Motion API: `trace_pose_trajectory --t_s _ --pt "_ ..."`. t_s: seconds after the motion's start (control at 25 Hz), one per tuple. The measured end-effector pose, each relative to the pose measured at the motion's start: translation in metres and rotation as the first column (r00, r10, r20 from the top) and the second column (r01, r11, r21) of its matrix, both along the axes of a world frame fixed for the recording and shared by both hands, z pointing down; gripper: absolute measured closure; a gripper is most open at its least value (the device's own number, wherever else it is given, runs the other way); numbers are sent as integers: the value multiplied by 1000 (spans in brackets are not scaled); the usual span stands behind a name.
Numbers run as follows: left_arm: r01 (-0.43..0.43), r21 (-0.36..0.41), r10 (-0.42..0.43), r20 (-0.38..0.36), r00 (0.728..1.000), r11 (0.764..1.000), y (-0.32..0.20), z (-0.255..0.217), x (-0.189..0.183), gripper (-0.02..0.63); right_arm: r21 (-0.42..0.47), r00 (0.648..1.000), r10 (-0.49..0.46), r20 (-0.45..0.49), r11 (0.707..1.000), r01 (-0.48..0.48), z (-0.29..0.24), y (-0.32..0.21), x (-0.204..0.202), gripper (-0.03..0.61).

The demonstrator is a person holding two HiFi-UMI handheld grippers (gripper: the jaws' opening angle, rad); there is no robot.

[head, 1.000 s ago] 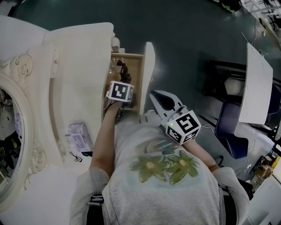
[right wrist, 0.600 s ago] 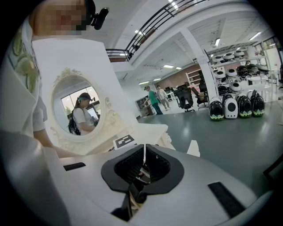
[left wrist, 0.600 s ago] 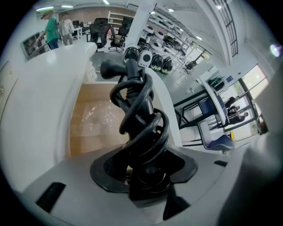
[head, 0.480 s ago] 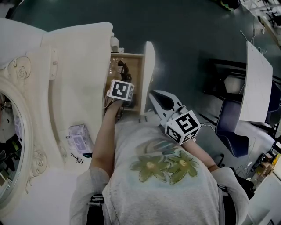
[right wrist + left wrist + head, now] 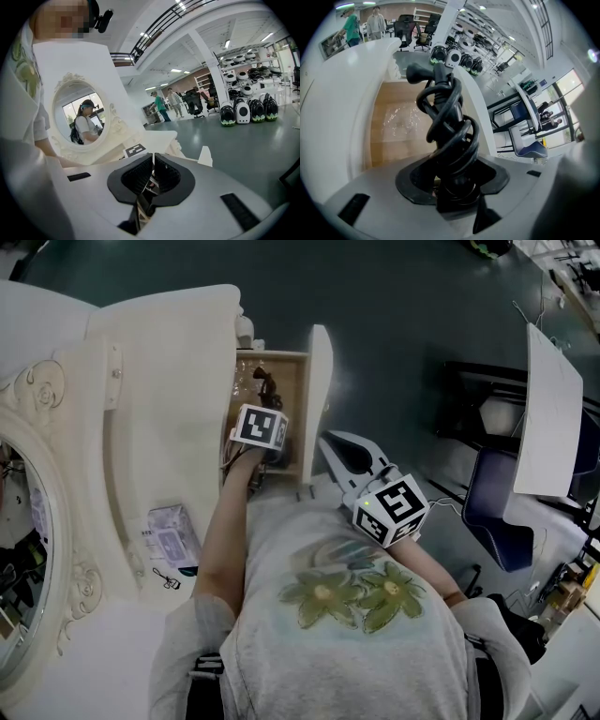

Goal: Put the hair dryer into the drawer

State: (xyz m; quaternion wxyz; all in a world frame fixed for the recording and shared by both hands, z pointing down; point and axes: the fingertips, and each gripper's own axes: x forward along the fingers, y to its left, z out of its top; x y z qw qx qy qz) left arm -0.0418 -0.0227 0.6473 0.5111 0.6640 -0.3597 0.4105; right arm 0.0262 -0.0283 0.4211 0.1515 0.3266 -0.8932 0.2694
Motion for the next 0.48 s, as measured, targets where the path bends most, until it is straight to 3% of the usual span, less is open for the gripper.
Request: trace_pose_trajectory --t_s 0.48 --pt "-14 -31 14 3 1000 999 5 12 1 405 5 1000 13 -4 1000 -13 2 7 -1 554"
